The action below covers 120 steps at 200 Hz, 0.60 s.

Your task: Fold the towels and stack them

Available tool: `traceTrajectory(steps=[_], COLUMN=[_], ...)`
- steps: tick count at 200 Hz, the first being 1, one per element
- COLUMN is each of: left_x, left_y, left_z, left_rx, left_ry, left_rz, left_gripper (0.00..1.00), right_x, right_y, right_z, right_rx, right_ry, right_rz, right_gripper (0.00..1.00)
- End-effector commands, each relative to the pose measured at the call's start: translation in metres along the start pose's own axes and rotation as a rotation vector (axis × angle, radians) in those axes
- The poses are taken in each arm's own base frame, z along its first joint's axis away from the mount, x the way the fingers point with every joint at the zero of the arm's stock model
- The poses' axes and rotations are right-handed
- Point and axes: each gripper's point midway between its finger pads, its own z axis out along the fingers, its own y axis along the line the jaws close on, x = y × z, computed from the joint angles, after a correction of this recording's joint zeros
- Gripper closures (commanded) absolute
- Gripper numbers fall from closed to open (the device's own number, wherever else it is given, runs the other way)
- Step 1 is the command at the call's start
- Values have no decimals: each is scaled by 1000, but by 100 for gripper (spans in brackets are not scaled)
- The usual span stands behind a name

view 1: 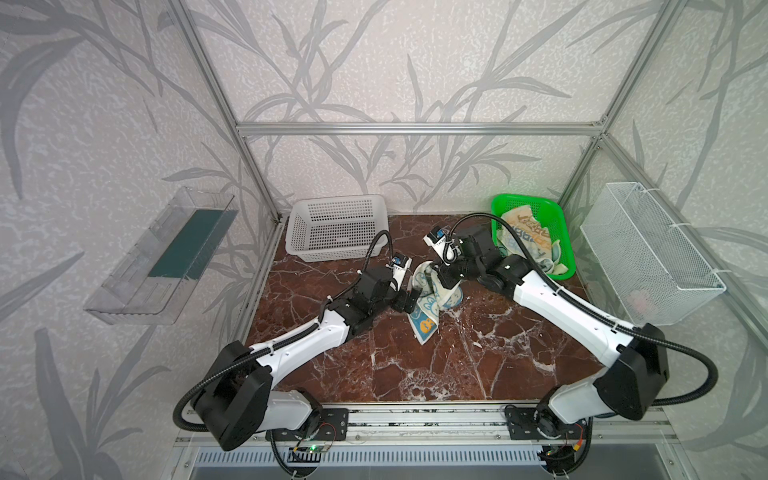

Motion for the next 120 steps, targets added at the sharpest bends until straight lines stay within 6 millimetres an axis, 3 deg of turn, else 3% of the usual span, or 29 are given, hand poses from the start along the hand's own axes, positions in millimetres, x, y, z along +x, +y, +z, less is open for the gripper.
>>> traceTrajectory(steps=[1,44,82,101,120], left_x=[5,25,23,22,21], left_y=[21,50,60,59,57], left_z=[-25,-51,-60,-58,-54], left_rx=[-113,-243,-290,-280,-268], left_ry=[-19,-53,-75,-67,-40], left_rz=[7,-70,-92,-87,-71], left_gripper=[8,7,7,7,7], right_x=[-2,12,16,12,3], right_y=[25,60,88,79,60], right_z=[24,86,134,148,140], right_rx=[-161,-293,-392,-339,-258], right_ry=[14,90,121,116,56], right_rz=[-59,-96,-64,-9,16], right_gripper=[100,100,96,73,52])
